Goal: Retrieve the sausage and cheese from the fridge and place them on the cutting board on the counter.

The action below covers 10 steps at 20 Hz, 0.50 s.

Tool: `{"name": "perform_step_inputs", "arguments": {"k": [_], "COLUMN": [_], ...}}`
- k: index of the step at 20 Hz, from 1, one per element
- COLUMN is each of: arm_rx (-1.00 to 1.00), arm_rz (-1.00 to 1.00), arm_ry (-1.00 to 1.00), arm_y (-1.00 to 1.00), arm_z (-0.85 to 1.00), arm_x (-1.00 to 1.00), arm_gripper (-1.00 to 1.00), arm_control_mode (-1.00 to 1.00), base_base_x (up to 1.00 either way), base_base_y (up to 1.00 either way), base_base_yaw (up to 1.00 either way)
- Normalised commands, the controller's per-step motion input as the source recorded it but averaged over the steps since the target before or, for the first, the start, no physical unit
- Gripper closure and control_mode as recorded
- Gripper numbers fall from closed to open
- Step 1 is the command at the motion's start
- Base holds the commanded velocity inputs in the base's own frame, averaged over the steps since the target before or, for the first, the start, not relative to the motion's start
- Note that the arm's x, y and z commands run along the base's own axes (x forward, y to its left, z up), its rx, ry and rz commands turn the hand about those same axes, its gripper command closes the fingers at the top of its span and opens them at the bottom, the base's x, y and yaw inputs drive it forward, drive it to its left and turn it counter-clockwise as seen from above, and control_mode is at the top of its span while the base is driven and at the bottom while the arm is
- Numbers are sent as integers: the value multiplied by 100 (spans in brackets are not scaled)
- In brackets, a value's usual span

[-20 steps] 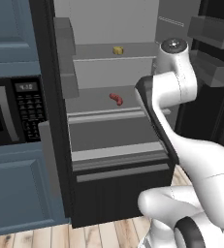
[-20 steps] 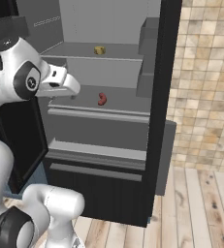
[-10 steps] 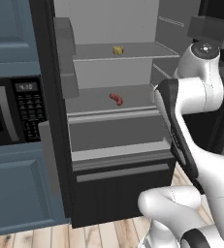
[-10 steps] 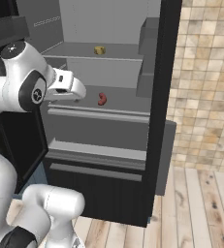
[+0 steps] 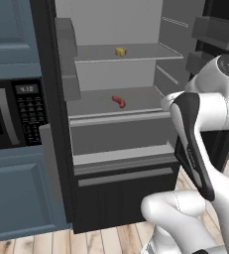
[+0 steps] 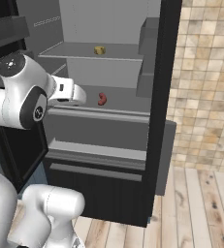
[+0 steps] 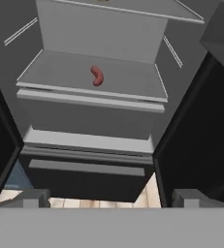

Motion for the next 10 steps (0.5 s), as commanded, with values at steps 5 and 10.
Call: {"name": "perform_step_inputs", "arguments": {"k": [5, 10], "arm_rx": [0, 0], "arm_rz": [4, 2], "arm_ry": [-7, -1], "arm_y": [-5, 0], "arm_z": [8, 1], "arm_x": [-16, 11], "arm_gripper": [-100, -100], "arm_control_mode": [-100, 100], "base_base_x": [0, 10], "base_base_y": [0, 0], "base_base_yaw": [0, 0]}}
